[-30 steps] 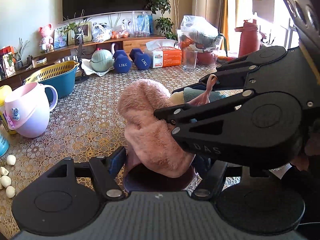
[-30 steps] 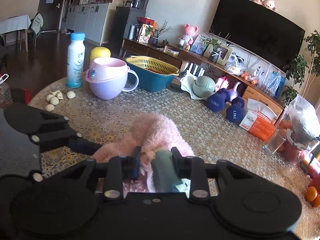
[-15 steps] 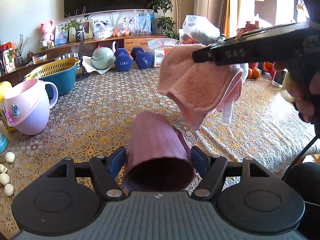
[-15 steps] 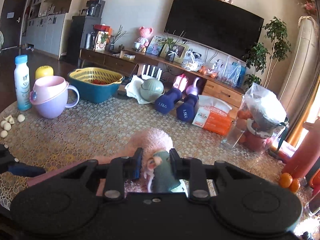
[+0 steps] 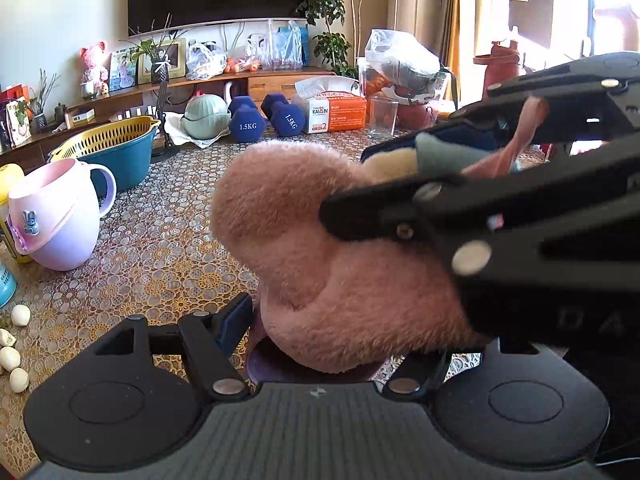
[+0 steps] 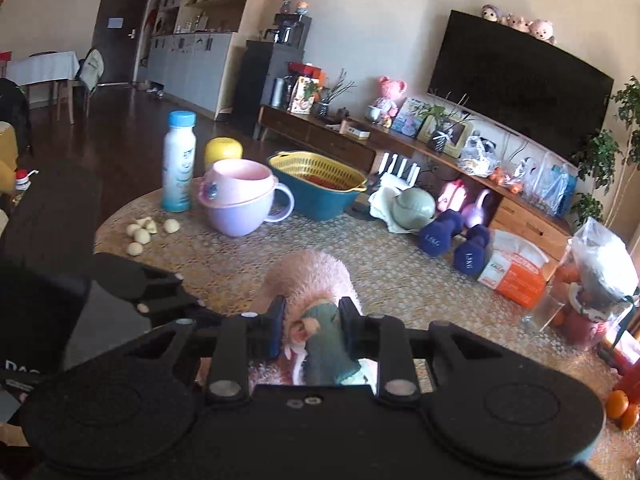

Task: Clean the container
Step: 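Pull the towel out and push it back into the cup with the right gripper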

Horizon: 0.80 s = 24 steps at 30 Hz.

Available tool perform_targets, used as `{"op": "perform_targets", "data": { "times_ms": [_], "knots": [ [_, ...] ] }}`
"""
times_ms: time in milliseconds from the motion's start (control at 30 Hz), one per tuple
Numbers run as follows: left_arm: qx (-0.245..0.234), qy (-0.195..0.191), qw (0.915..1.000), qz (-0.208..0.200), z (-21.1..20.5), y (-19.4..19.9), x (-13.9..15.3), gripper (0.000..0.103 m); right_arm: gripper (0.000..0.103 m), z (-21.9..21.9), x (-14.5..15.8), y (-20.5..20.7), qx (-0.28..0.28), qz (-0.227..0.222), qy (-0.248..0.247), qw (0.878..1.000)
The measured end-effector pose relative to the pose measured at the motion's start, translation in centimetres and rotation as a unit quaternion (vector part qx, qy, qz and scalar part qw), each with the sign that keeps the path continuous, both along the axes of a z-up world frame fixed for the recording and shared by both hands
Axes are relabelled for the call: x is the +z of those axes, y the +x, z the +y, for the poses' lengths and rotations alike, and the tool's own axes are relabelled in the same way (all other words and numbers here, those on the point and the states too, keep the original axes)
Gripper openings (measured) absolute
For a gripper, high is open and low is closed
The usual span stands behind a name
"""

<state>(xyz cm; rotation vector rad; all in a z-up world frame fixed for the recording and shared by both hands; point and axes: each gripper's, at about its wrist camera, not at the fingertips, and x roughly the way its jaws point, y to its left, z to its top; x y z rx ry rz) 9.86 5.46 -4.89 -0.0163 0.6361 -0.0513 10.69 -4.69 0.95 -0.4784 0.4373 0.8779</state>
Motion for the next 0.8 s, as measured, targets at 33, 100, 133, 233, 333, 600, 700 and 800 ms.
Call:
{"op": "perform_targets", "data": {
  "times_ms": [33,100,133,233,333,600,700,800],
  "knots": [
    [0.000,-0.001,1.0000,0.000,0.0,0.0,0.0,0.071,0.027,0.3,-0.3,0.0,0.001,0.000,-0.005,1.000],
    [0.001,0.000,1.0000,0.001,-0.1,0.0,0.1,0.071,0.027,0.6,-0.7,0.1,0.001,0.007,-0.007,1.000],
    [0.001,0.000,1.0000,0.001,-0.1,0.0,0.1,0.071,0.027,0.7,-0.8,0.3,-0.001,0.012,-0.004,1.000],
    [0.000,0.000,1.0000,0.001,-0.1,0.0,0.1,0.071,0.027,0.8,-1.1,0.9,-0.002,0.022,-0.001,1.000],
    [0.001,-0.001,1.0000,0.001,-0.1,0.0,0.1,0.071,0.027,0.9,-1.7,1.8,-0.013,0.031,-0.003,0.999],
    [0.001,-0.002,1.0000,0.002,0.0,0.1,0.1,0.070,0.028,1.2,-3.2,4.1,-0.044,0.032,-0.019,0.998],
    [0.001,-0.005,1.0000,0.003,0.1,0.1,0.2,0.070,0.028,1.4,-3.7,4.8,-0.052,0.024,-0.027,0.998],
    [0.000,-0.001,1.0000,0.002,0.0,0.2,0.2,0.070,0.028,1.6,-4.1,5.7,-0.063,0.021,-0.031,0.997]
  ]
}}
